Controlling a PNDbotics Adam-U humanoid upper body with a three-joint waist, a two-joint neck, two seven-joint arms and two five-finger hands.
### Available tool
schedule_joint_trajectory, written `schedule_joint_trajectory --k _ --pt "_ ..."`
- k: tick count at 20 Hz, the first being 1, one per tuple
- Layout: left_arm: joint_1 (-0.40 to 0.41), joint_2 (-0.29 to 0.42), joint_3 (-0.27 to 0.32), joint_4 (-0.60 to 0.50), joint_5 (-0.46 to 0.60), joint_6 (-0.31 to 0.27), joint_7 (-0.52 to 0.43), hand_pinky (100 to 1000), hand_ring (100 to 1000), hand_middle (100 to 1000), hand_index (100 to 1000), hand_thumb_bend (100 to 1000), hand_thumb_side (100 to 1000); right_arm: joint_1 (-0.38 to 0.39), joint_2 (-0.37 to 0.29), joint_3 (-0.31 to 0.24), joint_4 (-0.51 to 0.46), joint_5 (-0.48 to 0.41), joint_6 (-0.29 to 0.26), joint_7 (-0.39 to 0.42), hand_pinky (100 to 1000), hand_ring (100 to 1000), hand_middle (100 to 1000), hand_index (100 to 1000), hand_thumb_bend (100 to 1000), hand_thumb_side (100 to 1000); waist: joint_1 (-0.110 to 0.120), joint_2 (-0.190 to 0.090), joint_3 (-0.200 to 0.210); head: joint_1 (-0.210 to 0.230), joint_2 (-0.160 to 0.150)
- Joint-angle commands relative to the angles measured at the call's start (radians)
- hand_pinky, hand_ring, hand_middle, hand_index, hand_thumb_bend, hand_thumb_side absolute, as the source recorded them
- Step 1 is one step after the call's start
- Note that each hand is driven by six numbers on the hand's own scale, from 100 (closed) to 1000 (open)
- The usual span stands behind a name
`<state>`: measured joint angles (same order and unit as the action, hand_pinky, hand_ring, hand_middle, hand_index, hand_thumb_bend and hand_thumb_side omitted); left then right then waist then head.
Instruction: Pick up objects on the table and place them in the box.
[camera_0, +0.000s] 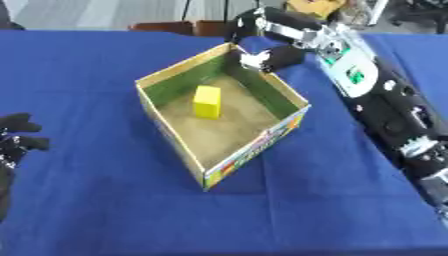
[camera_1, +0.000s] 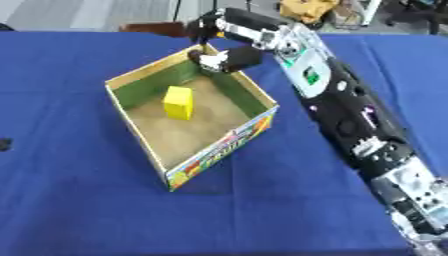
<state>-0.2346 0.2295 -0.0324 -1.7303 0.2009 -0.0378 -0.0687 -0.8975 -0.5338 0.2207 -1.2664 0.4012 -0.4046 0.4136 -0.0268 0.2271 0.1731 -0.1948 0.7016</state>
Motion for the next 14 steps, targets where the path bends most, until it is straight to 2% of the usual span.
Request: schedule_joint_trajectory --k 1,6,14 --pt "-0.003 0.016 0.012 -0.017 0.000 -0.002 0.007 729 506 587 741 740 925 0.013 -0.075 -0.040 -0.083 -0.065 0.040 -0.035 780 724 710 886 161 741 0.006 -0.024 -0.007 0.009 -0.004" --pt "0.002 0.017 0.015 -0.017 0.000 -0.003 0.011 729 506 587 742 739 925 0.086 -0.137 -0.095 -0.165 -0.153 0.097 -0.089 779 716 693 879 102 728 0.013 -0.027 -0.025 0.017 -0.005" --pt "0.008 0.016 0.015 -0.016 0.000 -0.004 0.013 726 505 586 741 735 927 0.174 -0.177 -0.149 -0.211 -0.219 0.158 -0.138 782 713 681 877 100 726 0.027 -0.026 -0.052 0.024 -0.002"
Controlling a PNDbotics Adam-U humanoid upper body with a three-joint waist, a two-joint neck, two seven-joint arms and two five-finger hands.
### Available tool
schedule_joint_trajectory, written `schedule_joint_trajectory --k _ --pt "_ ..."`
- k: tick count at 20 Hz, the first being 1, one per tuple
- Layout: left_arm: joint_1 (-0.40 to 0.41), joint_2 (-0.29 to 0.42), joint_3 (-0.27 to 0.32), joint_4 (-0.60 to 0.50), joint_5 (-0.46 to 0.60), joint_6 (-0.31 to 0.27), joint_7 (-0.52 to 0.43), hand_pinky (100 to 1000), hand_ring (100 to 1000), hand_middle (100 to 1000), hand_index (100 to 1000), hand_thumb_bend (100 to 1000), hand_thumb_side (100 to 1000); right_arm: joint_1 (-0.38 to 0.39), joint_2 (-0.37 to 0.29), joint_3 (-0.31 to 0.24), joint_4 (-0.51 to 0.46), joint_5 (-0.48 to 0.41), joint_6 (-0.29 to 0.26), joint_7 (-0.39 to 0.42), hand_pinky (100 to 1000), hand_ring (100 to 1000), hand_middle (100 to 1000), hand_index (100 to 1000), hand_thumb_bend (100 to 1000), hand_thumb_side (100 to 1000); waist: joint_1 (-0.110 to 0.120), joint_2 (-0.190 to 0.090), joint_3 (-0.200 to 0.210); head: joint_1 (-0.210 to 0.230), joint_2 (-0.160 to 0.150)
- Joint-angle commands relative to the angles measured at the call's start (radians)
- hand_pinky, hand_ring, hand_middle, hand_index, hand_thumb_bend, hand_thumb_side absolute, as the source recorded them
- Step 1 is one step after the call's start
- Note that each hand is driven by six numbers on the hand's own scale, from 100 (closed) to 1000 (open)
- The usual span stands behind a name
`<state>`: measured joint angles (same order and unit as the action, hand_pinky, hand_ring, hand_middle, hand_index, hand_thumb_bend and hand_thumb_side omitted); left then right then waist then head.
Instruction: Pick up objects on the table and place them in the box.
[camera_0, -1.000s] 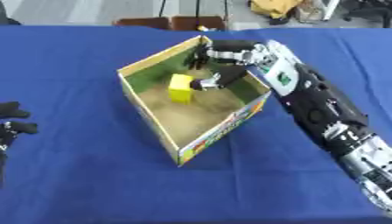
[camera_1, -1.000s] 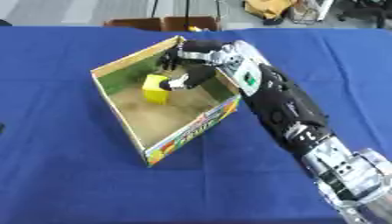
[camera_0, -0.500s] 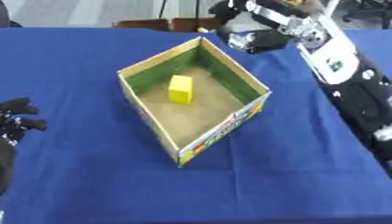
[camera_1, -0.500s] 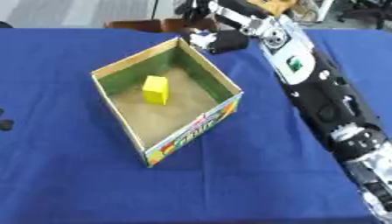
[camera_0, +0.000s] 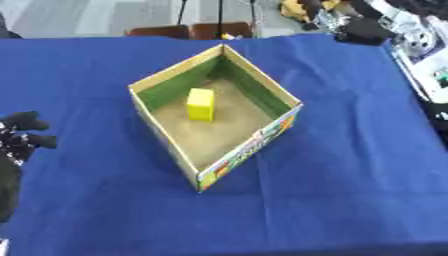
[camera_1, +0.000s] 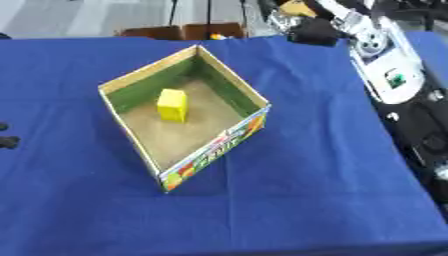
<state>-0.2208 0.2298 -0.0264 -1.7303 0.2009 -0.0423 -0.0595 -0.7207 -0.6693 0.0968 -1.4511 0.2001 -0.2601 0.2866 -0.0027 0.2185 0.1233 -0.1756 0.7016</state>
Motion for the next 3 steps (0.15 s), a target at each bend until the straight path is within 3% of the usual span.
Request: schedule_joint_trajectory --k 1,3 --pt "-0.005 0.016 0.010 -0.016 0.000 0.000 0.005 726 505 585 741 735 927 0.006 -0.043 -0.030 -0.029 -0.022 0.017 -0.015 783 713 679 877 100 728 0.005 -0.017 -0.006 0.004 -0.001" --pt "-0.003 0.016 0.010 -0.016 0.000 -0.001 0.007 724 505 585 741 734 927 0.021 -0.043 -0.039 -0.033 -0.032 0.024 -0.022 784 712 678 876 100 730 0.008 -0.017 -0.009 0.007 -0.002"
